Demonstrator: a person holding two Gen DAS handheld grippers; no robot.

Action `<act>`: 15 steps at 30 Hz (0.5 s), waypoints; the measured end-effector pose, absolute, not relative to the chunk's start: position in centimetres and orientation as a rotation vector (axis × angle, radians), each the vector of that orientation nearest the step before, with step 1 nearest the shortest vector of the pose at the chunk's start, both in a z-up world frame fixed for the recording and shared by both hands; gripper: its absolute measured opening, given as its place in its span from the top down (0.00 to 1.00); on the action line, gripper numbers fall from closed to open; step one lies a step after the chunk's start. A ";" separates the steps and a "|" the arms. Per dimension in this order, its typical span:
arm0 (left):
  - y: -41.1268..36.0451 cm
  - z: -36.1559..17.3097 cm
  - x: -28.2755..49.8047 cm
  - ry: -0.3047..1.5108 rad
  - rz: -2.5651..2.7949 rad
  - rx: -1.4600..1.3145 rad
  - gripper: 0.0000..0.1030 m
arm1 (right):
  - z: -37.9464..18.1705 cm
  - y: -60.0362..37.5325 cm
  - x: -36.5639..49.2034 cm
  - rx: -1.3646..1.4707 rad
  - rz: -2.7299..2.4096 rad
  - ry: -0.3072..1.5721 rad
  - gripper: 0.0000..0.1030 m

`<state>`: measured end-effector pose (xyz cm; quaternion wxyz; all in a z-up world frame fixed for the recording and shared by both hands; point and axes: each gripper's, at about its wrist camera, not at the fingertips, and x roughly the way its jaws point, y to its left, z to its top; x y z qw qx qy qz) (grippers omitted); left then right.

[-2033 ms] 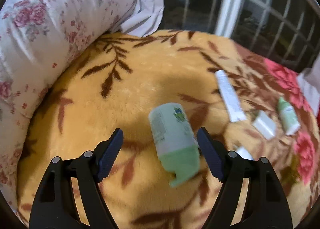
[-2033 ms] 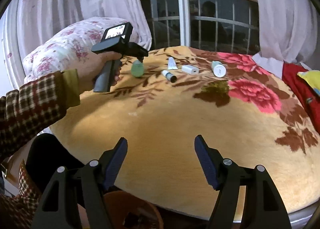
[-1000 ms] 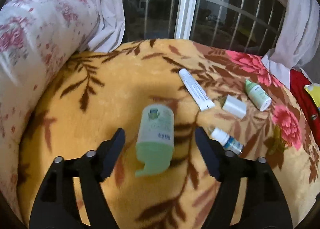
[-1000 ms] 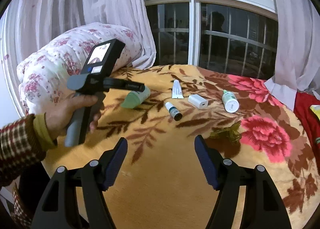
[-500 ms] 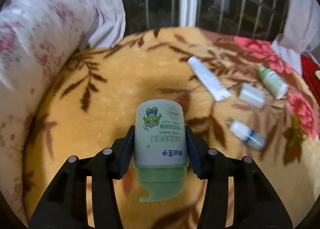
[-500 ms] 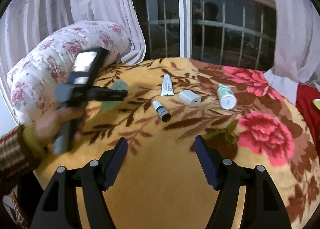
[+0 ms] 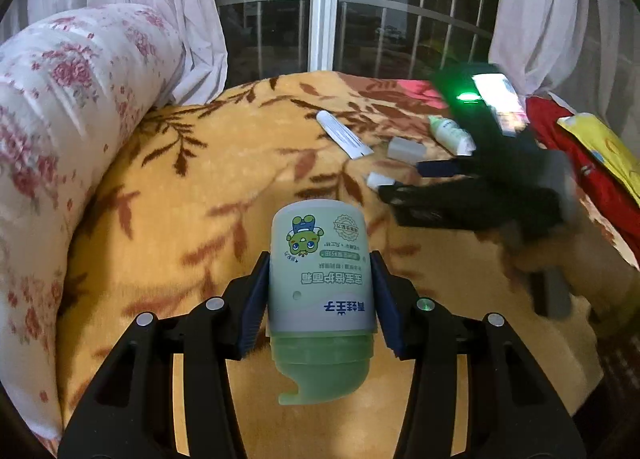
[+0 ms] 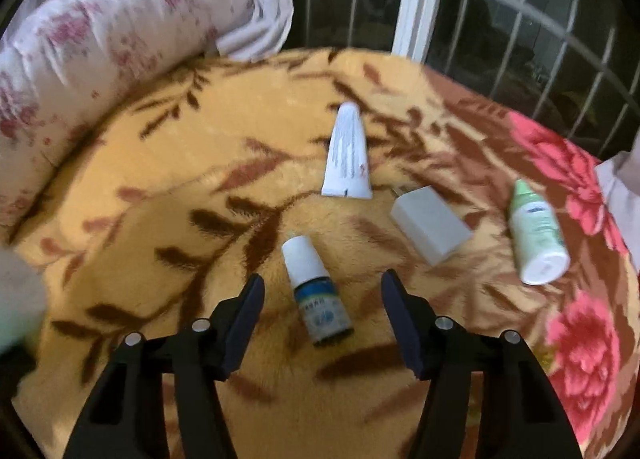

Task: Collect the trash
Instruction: 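Grasp the small eye-drop bottle with the right tool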

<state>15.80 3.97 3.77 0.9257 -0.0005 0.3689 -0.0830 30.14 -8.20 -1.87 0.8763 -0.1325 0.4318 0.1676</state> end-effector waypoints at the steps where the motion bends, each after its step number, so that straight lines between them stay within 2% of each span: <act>1: 4.1 3.8 15.5 0.757 -0.175 -0.003 0.54 | -2.3 -7.9 30.5 -0.288 0.346 0.912 0.48; 2: 4.1 3.7 15.3 0.756 -0.178 -0.005 0.54 | -2.7 -7.8 30.7 -0.300 0.341 0.923 0.58; 5: 4.2 3.6 14.5 0.757 -0.187 -0.011 0.54 | -3.4 -7.5 30.9 -0.301 0.370 0.951 0.75; 15: 3.4 3.5 11.1 0.760 -0.250 -0.030 0.54 | 0.3 -8.7 23.8 -0.253 0.430 0.858 0.77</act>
